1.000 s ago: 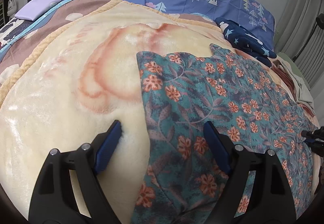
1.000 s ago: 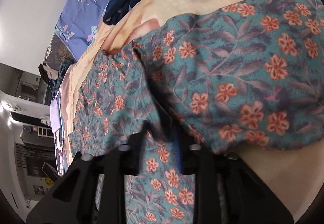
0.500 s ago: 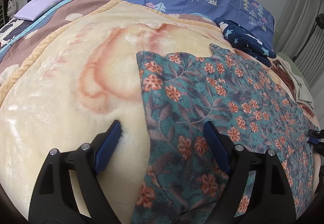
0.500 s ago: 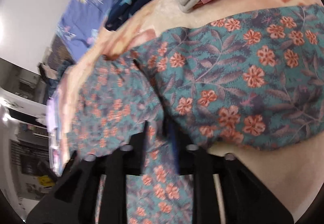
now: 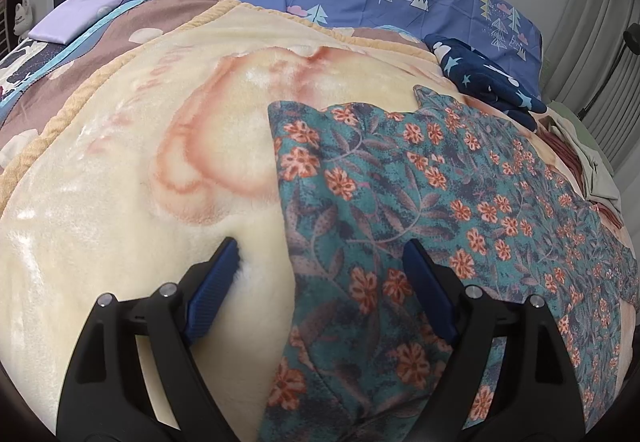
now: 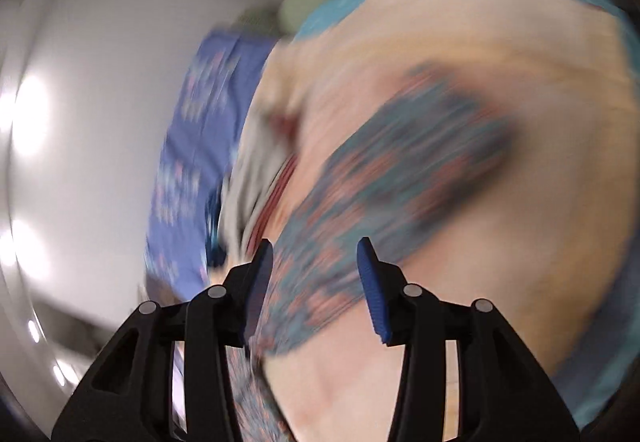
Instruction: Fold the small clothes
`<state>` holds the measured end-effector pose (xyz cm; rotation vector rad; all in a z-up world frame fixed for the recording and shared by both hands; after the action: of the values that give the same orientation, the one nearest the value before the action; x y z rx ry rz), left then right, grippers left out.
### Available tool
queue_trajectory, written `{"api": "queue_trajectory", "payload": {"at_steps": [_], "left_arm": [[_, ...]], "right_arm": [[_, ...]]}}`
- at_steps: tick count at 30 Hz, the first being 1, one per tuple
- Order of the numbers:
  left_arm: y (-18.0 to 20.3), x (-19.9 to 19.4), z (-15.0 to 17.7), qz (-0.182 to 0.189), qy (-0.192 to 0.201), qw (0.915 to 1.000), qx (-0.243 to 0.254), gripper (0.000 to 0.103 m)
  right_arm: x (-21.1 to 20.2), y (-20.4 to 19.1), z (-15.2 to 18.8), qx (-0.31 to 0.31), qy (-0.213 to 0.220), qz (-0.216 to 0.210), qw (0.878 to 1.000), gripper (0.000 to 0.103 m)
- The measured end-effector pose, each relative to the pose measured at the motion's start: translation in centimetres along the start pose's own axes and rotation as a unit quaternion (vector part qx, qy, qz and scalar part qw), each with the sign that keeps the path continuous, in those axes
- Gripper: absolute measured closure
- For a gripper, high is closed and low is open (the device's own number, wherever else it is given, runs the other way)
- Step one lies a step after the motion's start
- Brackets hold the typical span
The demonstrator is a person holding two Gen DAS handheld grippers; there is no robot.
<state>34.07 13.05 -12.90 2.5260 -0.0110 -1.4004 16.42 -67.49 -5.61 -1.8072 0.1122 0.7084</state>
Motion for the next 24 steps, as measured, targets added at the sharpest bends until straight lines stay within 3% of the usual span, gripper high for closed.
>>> {"api": "queue_trajectory", "payload": {"at_steps": [7, 11, 15, 22, 23, 24], "left_arm": [[0.1, 0.0, 0.0, 0.001, 0.001, 1.0000, 0.000, 0.017], [0.1, 0.0, 0.0, -0.001, 0.001, 1.0000, 0.001, 0.017], [0.1, 0.1, 0.0, -0.002, 0.000, 1.0000, 0.002, 0.017], [0.1, 0.0, 0.0, -0.003, 0.001, 1.0000, 0.003, 0.017], [0.1, 0.1, 0.0, -0.003, 0.001, 1.0000, 0.003, 0.017], [0.2, 0.1, 0.0, -0.003, 0.000, 1.0000, 0.003, 0.017]], "right_arm": [[0.1, 6.0, -1.5, 0.074, -0.003, -0.013, 0.997, 0.058], [2.3, 6.8, -1.4, 0.098, -0.010, -0.030, 0.995, 0.058], [2.9, 6.8, -2.3, 0.118, 0.014, -0.066, 0.991, 0.057], [3.5, 7.5, -3.4, 0.146, 0.042, -0.086, 0.985, 0.057], [3.3, 7.4, -3.3, 0.145, 0.049, -0.087, 0.984, 0.058], [3.2, 7.2, -3.3, 0.141, 0.053, -0.085, 0.985, 0.069]]}}
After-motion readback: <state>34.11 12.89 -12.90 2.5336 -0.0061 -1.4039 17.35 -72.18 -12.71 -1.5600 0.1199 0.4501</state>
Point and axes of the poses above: each gripper's, at about its wrist camera, not at the fingertips, and x roughly the way its jaws point, y to its right, z to its underside, the point moved 3 cm from there along x, roughly the way its jaws point, and after that the axes turned 10 degrees about -y, right-handed, at the moved point
